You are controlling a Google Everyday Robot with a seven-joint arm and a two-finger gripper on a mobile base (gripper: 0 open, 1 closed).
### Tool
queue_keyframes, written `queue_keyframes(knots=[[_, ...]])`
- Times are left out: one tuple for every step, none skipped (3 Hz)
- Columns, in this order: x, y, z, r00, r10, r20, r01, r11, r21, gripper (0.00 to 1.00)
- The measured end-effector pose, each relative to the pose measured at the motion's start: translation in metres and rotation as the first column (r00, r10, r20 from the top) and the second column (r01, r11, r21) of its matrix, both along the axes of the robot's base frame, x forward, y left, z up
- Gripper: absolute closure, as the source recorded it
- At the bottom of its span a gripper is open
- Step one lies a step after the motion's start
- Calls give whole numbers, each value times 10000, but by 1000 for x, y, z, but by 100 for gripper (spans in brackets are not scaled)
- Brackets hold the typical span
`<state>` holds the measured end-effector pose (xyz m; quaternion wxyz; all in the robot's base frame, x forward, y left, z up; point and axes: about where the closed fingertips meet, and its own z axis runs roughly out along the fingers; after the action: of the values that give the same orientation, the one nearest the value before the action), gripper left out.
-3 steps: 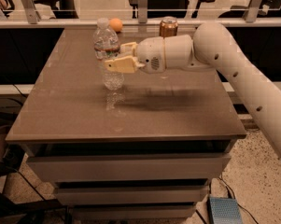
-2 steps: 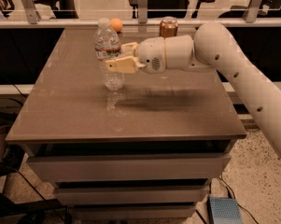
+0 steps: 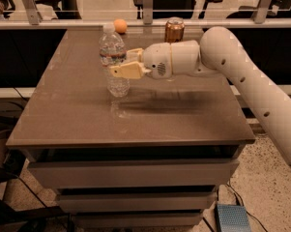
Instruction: Place water bottle upright
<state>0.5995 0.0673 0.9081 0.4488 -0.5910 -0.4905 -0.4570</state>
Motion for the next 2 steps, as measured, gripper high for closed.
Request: queue_keyframes(knots=[[0, -1, -3, 10000, 35, -72, -35, 10000, 56, 82], [-1, -2, -5, 10000, 63, -71, -63, 9999, 83, 58]])
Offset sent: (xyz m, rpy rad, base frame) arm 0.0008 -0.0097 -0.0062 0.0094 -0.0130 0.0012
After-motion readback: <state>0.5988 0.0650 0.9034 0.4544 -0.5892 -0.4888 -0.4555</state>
